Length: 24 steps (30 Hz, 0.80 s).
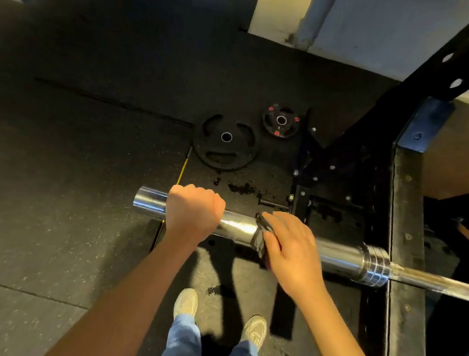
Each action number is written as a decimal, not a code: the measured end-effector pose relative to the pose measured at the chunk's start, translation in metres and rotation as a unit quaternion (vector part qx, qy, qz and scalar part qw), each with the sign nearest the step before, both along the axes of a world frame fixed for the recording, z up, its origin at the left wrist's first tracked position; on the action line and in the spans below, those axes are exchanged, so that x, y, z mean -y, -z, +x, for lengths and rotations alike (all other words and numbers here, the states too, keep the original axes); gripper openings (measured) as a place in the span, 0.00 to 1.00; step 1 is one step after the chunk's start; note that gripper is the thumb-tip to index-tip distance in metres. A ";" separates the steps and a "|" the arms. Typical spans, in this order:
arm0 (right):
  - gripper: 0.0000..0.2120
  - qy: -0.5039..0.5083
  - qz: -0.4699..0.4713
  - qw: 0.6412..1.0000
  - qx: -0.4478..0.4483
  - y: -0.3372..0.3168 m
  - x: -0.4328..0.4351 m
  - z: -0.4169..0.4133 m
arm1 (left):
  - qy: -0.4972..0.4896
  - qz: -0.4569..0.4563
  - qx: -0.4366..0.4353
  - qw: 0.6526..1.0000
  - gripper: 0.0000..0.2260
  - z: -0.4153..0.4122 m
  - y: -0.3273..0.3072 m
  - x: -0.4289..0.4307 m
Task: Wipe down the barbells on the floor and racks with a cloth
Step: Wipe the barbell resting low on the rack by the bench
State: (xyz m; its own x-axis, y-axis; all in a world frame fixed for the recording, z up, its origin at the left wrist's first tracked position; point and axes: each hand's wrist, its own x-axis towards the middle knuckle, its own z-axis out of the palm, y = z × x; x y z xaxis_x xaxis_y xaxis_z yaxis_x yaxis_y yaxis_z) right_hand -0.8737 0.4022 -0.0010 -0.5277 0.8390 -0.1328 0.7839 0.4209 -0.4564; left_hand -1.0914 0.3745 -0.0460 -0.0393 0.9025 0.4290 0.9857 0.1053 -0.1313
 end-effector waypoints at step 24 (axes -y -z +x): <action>0.08 0.360 0.150 0.918 0.067 0.012 -0.002 0.011 | -0.033 -0.007 0.142 0.989 0.15 0.001 0.002 0.002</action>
